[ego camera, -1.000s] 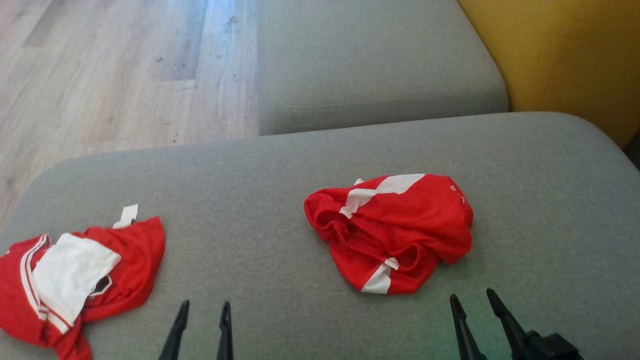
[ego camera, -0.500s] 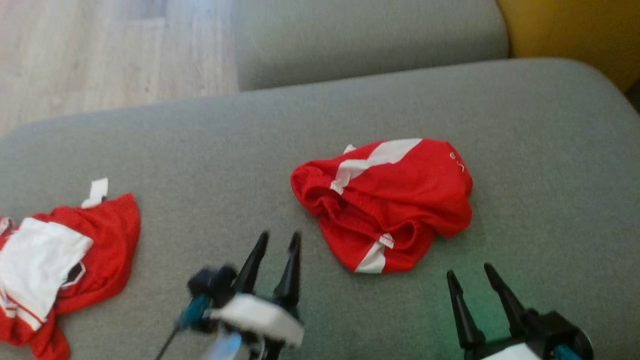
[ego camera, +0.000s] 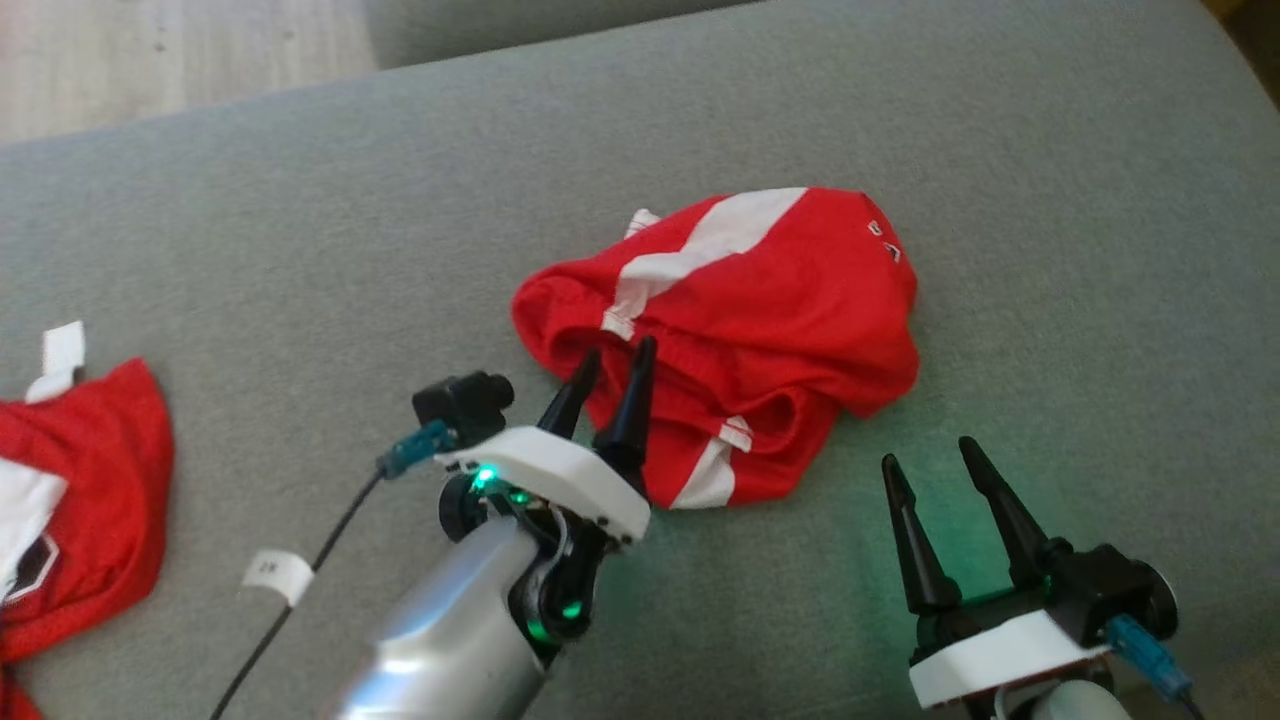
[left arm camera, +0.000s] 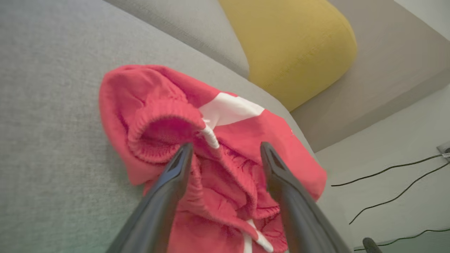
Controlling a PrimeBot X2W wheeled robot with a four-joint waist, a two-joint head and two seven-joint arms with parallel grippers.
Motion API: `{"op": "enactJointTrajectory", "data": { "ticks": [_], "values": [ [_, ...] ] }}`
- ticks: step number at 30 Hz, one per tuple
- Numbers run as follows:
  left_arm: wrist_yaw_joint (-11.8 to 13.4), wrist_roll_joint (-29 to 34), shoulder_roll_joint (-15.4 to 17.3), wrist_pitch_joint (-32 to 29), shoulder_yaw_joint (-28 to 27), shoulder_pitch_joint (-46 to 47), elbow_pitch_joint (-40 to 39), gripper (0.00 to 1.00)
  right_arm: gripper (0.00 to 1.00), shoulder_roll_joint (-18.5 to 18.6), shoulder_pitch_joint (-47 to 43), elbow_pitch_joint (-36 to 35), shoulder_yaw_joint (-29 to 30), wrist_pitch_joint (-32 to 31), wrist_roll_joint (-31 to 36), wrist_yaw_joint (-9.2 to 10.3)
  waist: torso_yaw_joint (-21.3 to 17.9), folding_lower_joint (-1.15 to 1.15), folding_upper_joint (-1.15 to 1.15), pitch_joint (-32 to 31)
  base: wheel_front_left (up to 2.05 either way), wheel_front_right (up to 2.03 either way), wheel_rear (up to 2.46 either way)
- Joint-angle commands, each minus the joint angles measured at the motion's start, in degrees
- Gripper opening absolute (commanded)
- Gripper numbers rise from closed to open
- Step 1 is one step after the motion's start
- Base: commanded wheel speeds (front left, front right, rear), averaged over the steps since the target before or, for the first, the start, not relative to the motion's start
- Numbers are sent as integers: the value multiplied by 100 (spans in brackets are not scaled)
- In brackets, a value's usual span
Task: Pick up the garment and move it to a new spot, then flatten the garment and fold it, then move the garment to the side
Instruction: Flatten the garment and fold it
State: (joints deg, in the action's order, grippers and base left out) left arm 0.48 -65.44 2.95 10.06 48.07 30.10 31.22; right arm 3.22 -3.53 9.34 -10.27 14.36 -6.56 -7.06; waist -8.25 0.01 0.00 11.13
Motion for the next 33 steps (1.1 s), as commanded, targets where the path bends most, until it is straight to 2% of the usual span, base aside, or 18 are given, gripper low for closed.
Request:
{"op": "enactJointTrajectory", "data": {
  "ticks": [1, 6, 11, 12, 13, 14, 15, 16, 17, 18, 21, 25, 29, 33],
  "values": [
    [35, -280, -7, -57, -106, 262, -59, 100, 100, 106, 172, -154, -122, 63, -26, -43, -116, -1, 0, 80, 0, 0, 0],
    [133, -843, -7, -9, -66, 561, 303, 100, 100, 105, 194, -146, -86, 63, -28, -43, -225, -1, 0, 139, 0, 0, 0],
    [95, -1142, -7, 143, -7, 791, 587, 100, 100, 95, 235, -155, -88, 63, -27, -43, -289, -1, 0, 193, 0, 0, 0],
    [73, -1190, -7, 167, 15, 827, 634, 89, 100, 92, 242, -154, -89, 63, -28, -43, -299, -1, 0, 201, 0, 0, 0],
    [54, -1226, -7, 190, 42, 860, 676, 67, 100, 89, 248, -152, -88, 63, -29, -43, -306, -1, 0, 209, 0, 0, 0],
    [37, -1256, -7, 212, 75, 891, 715, 36, 100, 87, 255, -147, -88, 63, -28, -43, -314, -1, 0, 216, 0, 0, 0],
    [28, -1286, -7, 231, 106, 920, 756, 29, 100, 85, 262, -142, -90, 63, -28, -43, -322, -1, 0, 221, 0, 0, 0],
    [28, -1286, -7, 231, 106, 920, 756, 29, 100, 85, 262, -142, -90, 63, -28, -43, -322, -1, 0, 221, 0, 0, 0],
    [32, -1315, -7, 262, 182, 987, 845, 6, 100, 82, 275, -130, -94, 63, -29, -43, -337, -1, 0, 234, 0, 0, 0],
    [40, -1331, -7, 276, 215, 1020, 893, 0, 100, 82, 283, -124, -95, 63, -30, -43, -343, -1, 0, 240, 0, 0, 0],
    [13, -1280, -7, 348, 309, 1132, 1028, 0, 100, 77, 303, -107, -89, 63, -28, -43, -355, -1, 0, 239, 0, 0, 0],
    [-320, -1061, -7, 452, 369, 1309, 997, 0, 100, 64, 295, -75, -87, 63, -32, -43, -357, -1, 0, 162, 0, 0, 0],
    [-620, -976, -7, 479, 524, 1452, 540, 0, 100, 52, 271, -2, -166, 63, -48, -43, -390, -1, 0, -16, 0, 0, 0],
    [-757, -1128, -7, 462, 817, 1531, -212, 0, 100, 38, 252, 28, -232, 63, -61, -43, -477, -1, 0, -187, 0, 0, 0]
  ]
}}
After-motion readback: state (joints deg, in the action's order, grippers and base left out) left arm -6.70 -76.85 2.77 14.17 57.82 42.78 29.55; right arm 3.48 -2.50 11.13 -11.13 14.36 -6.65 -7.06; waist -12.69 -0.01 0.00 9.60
